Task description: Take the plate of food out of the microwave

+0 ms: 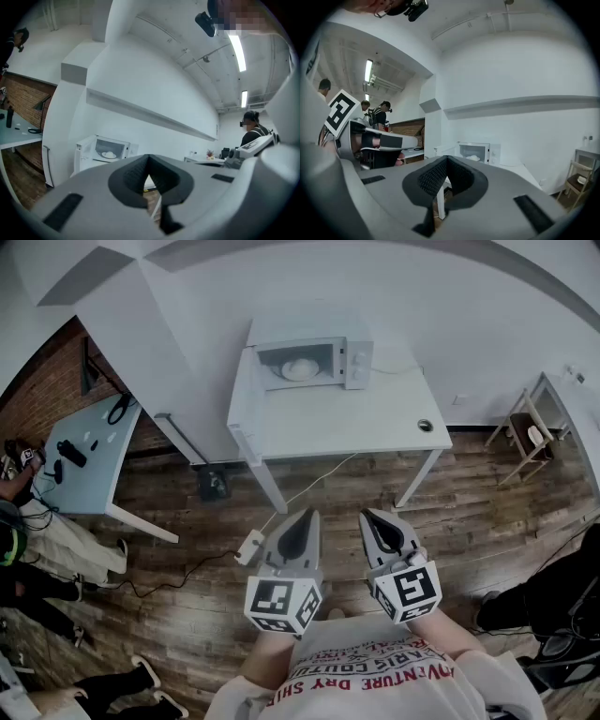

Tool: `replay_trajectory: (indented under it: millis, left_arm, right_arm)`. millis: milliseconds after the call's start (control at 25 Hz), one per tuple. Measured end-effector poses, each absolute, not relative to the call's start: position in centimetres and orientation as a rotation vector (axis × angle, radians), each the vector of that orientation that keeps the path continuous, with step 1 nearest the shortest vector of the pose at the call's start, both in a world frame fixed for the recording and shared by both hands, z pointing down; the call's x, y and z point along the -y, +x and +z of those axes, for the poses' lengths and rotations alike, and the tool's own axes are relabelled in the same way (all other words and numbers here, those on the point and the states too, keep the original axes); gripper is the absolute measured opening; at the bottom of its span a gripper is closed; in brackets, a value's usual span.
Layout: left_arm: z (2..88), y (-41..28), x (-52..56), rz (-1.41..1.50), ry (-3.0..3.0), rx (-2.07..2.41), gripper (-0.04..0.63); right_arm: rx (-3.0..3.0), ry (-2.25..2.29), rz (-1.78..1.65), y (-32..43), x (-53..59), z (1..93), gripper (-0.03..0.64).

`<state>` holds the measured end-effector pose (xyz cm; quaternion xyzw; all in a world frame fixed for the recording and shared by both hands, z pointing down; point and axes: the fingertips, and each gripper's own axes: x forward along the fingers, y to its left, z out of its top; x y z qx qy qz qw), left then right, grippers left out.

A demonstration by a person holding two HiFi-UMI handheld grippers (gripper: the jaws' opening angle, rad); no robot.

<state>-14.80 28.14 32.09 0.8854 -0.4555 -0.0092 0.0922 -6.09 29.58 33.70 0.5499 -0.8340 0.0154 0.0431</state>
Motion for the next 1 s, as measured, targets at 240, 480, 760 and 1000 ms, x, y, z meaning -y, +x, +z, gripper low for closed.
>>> replay_trajectory:
  millis: [240, 480, 760, 1000]
  left_arm:
    - [32.1, -16.0, -27.2, -0.03, 2.641, 1.356, 0.007]
    - [32.5, -16.5, -26.4, -0.026, 2.631, 1.344, 0.006]
    - [33.7, -16.8, -25.4, -0.034, 2.595, 1.32, 0.006]
    - [34.7, -16.8, -23.4, -0.003, 2.554, 1.331, 0.006]
  right_arm:
    - [2.544, 1.701, 0.055, -7.1, -28.7, 33.8, 0.003]
    - [2.559, 1.741, 0.103, -7.6, -28.0, 34.0, 0.003]
    - [2.527, 1.784, 0.142, -7.3, -27.1, 34.7, 0.003]
    - [2.503, 1.847, 0.139, -5.9, -25.2, 34.7, 0.003]
